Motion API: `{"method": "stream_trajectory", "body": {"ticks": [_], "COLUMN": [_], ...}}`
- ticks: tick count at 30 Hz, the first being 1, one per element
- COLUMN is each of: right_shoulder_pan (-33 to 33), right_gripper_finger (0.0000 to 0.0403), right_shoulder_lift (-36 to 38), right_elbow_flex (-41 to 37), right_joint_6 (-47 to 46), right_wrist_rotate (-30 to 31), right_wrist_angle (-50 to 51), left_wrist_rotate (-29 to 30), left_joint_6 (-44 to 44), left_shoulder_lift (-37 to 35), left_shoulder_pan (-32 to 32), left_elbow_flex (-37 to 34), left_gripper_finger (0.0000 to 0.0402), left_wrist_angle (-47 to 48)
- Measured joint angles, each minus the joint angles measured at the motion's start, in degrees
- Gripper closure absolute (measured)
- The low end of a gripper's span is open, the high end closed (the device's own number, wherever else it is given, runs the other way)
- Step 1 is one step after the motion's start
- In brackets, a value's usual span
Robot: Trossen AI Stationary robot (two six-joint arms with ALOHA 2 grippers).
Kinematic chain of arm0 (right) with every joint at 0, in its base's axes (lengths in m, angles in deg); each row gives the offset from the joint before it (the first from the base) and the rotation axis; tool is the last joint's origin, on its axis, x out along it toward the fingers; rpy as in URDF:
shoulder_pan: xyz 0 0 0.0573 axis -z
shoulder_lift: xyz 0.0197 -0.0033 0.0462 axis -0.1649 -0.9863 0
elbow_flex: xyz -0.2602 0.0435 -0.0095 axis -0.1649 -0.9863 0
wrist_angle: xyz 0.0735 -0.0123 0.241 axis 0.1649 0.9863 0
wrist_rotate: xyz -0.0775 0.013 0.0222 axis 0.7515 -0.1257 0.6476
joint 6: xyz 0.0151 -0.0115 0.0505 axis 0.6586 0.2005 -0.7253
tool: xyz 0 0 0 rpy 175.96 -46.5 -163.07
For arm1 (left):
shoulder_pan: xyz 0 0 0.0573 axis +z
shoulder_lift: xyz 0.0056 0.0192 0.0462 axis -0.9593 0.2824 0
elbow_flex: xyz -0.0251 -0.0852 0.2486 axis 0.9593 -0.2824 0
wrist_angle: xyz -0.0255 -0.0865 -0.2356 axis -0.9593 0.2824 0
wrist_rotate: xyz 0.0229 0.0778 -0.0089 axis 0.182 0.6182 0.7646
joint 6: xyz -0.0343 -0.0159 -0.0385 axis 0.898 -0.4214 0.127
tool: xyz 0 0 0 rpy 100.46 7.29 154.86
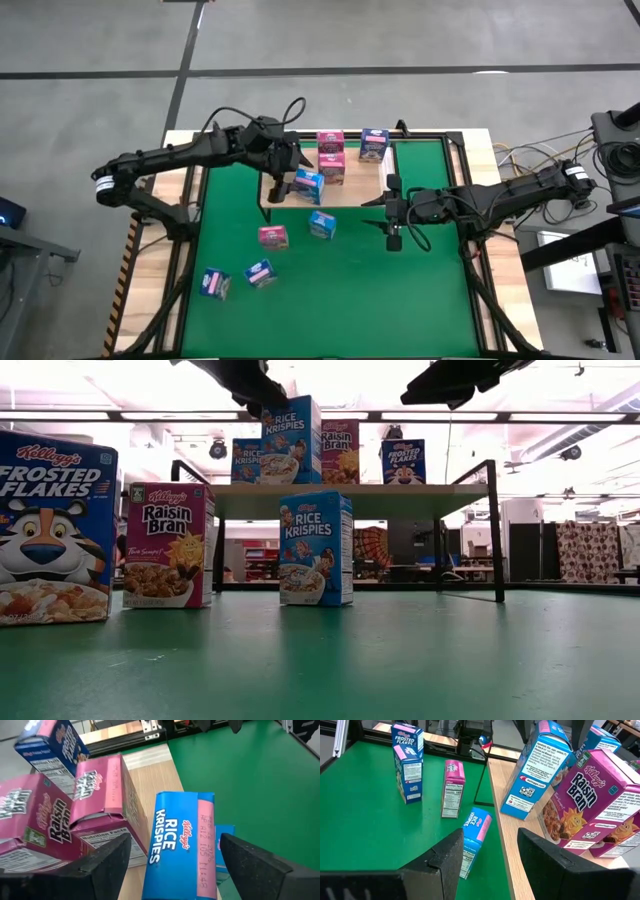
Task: Stack cereal on shelf
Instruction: Put the right light blue cereal box, aligned with the other light blue cereal box on the shelf
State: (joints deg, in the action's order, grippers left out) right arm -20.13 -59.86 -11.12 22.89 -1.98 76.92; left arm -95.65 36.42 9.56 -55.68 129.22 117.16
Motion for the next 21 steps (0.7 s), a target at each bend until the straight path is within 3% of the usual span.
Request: {"method": "stream_trajectory", "body": {"ticks": [21], "right_shoulder_pan": [0.0], "right_gripper_finger": [0.0227], "right_shoulder_lift": [0.0], "right_elbow_flex": [0.0], "right_joint_6": [0.0], "right_wrist_rotate": [0.0], "right_wrist_angle": [0.0], "left_wrist_rotate": [0.0], "left_joint_6": [0.1], "left_shoulder_lift": [0.1], "left_shoulder_pan": [0.0], "left_elbow_flex": [0.0], "left_gripper_finger": [0.0193], "left_wrist_angle": [1.0]}}
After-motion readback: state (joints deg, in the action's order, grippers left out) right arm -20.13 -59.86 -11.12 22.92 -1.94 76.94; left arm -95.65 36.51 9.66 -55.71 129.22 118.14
